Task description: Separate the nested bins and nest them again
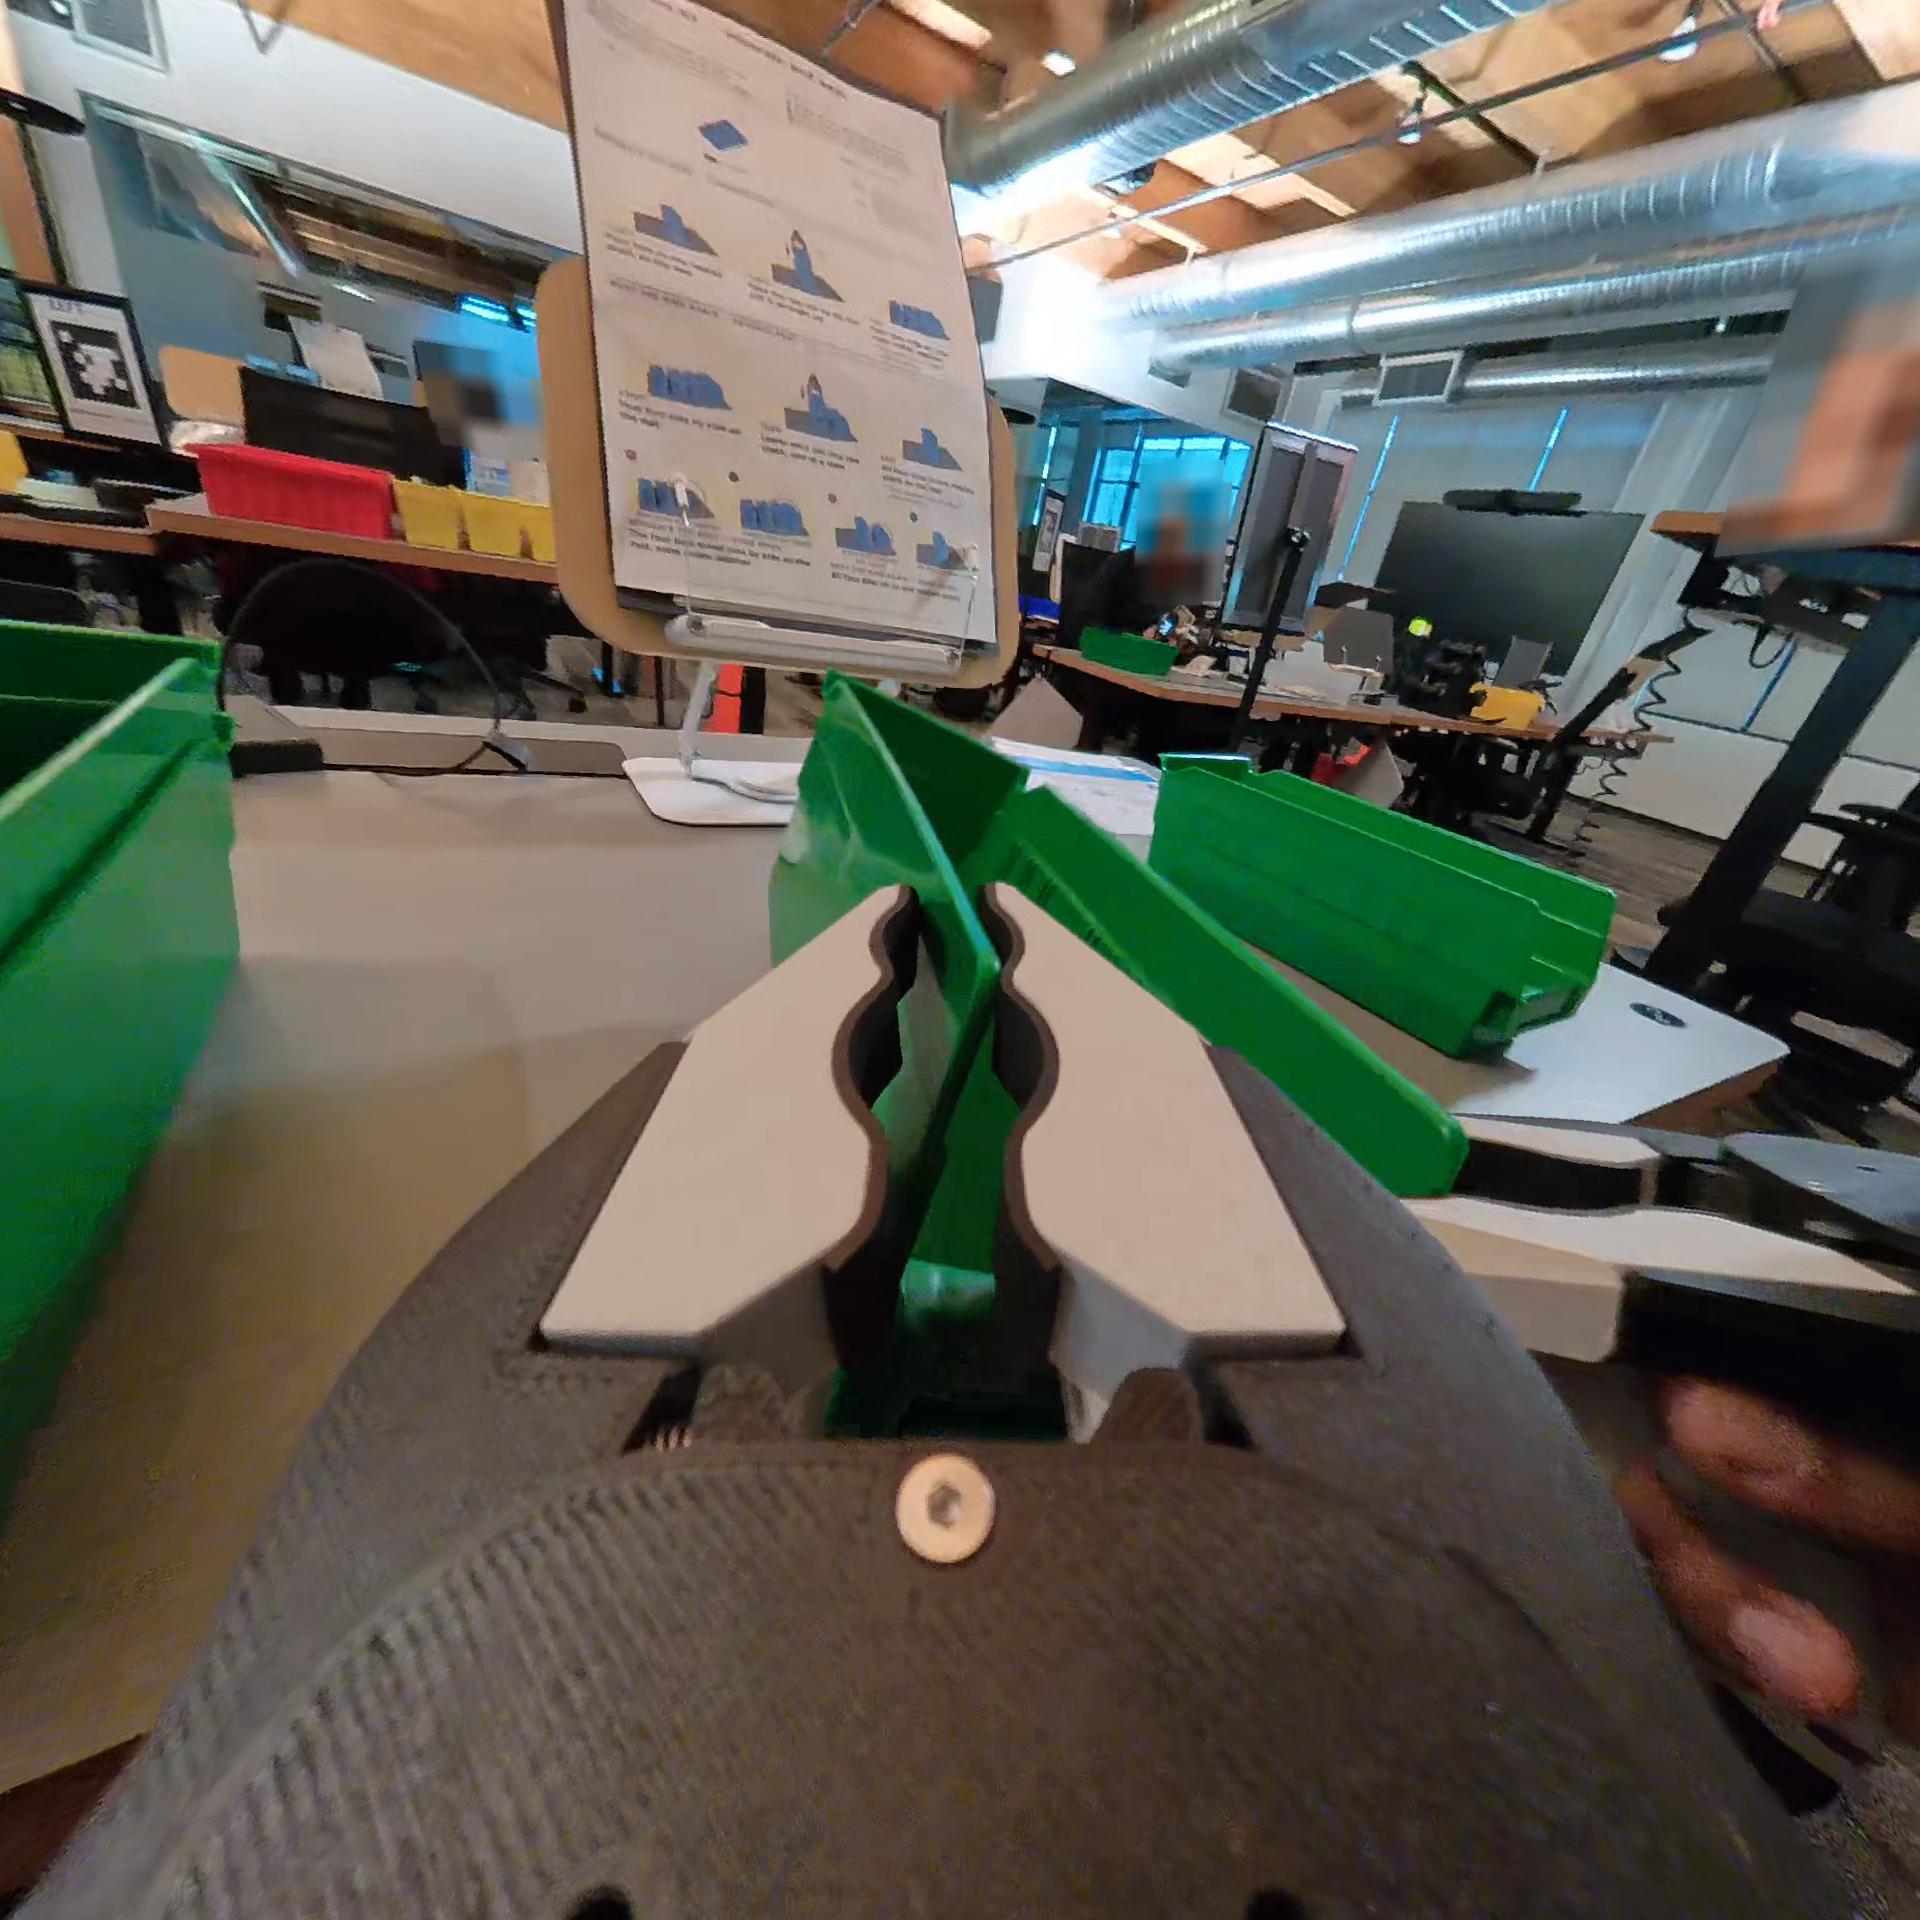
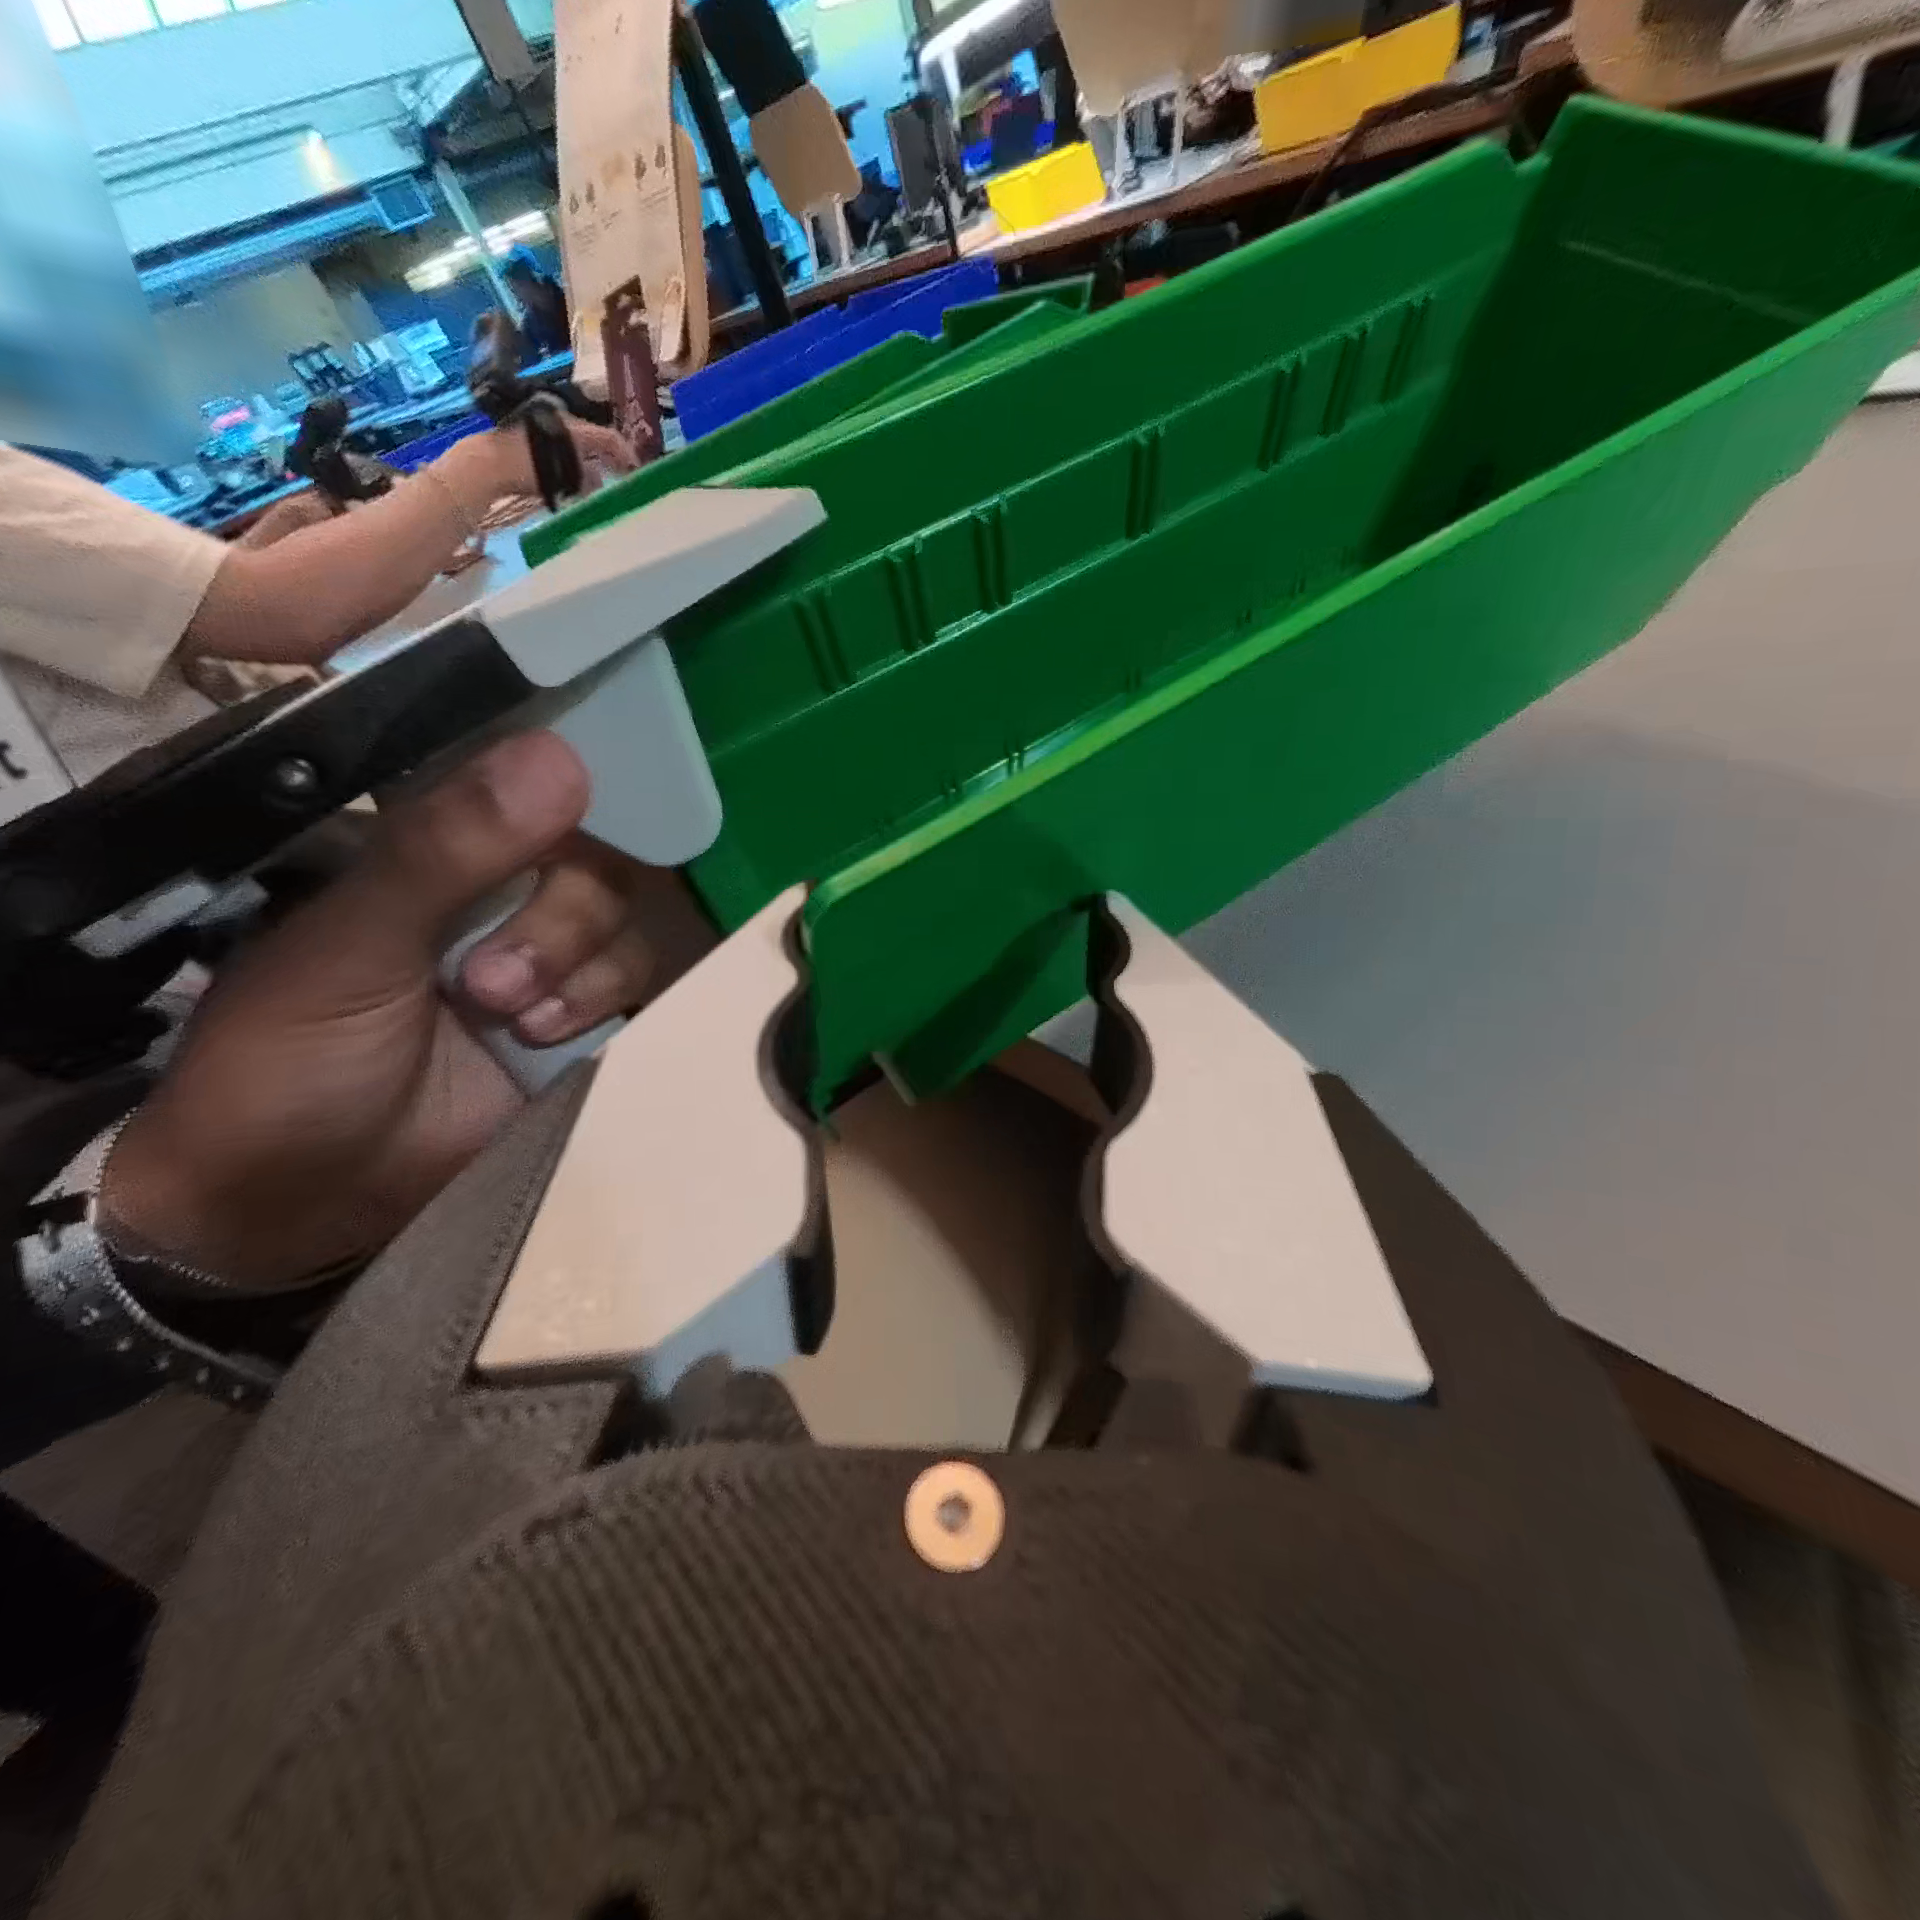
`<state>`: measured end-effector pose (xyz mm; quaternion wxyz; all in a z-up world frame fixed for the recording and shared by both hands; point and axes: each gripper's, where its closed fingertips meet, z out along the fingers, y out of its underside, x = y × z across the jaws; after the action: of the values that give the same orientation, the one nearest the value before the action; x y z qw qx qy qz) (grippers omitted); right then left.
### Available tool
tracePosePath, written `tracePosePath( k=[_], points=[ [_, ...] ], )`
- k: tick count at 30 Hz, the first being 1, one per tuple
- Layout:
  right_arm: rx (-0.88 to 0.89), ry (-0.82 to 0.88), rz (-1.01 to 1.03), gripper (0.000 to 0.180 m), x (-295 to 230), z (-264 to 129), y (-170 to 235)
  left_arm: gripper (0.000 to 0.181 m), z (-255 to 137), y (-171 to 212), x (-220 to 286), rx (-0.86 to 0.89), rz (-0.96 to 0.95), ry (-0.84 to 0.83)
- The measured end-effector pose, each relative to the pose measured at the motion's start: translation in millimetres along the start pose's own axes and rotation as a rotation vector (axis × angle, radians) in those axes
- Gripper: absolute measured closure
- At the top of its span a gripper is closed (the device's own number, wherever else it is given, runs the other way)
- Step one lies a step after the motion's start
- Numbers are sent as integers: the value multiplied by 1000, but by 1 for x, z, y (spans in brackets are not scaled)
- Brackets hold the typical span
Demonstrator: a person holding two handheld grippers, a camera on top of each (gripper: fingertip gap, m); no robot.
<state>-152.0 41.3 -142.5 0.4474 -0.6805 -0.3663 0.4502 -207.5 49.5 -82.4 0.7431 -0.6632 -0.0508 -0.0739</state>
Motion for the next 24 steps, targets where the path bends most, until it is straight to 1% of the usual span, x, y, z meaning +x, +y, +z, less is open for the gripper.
tracePosePath(
  k=[3, 5, 8, 10, 11, 13, 15, 16, 17, 19, 21, 24],
  points=[
    [-29, -28, 35, 131, 7, 0, 4, 169, 2, 9, 2, -31, -48, 11],
    [-52, -24, 38, 136, 11, 1, 8, 165, 3, 14, 3, -47, -70, 22],
    [-35, 33, 11, 149, 26, -1, 3, 160, 5, 20, 5, -71, -55, 30],
    [-16, 103, -20, 159, 45, -5, -4, 155, 7, 29, 9, -118, -28, 45],
    [-4, 142, -30, 165, 57, -7, -8, 151, 8, 35, 15, -149, -29, 73],
    [13, 202, -40, 172, 83, -13, -17, 138, 8, 47, 33, -215, -60, 173],
    [21, 273, -72, 179, 109, -21, -24, 130, 5, 55, 55, -262, -90, 272],
    [28, 289, -88, 179, 119, -24, -27, 129, 3, 56, 63, -273, -93, 299],
    [25, 287, -78, 178, 127, -27, -30, 131, 2, 58, 68, -278, -84, 306],
    [32, 311, -23, 179, 146, -34, -33, 133, -1, 60, 73, -274, -46, 311],
    [53, 378, 2, 179, 170, -45, -37, 134, -2, 61, 74, -273, -13, 316],
    [62, 494, -28, 179, 205, -67, -45, 135, -2, 63, 70, -281, -17, 308]
  ],
)
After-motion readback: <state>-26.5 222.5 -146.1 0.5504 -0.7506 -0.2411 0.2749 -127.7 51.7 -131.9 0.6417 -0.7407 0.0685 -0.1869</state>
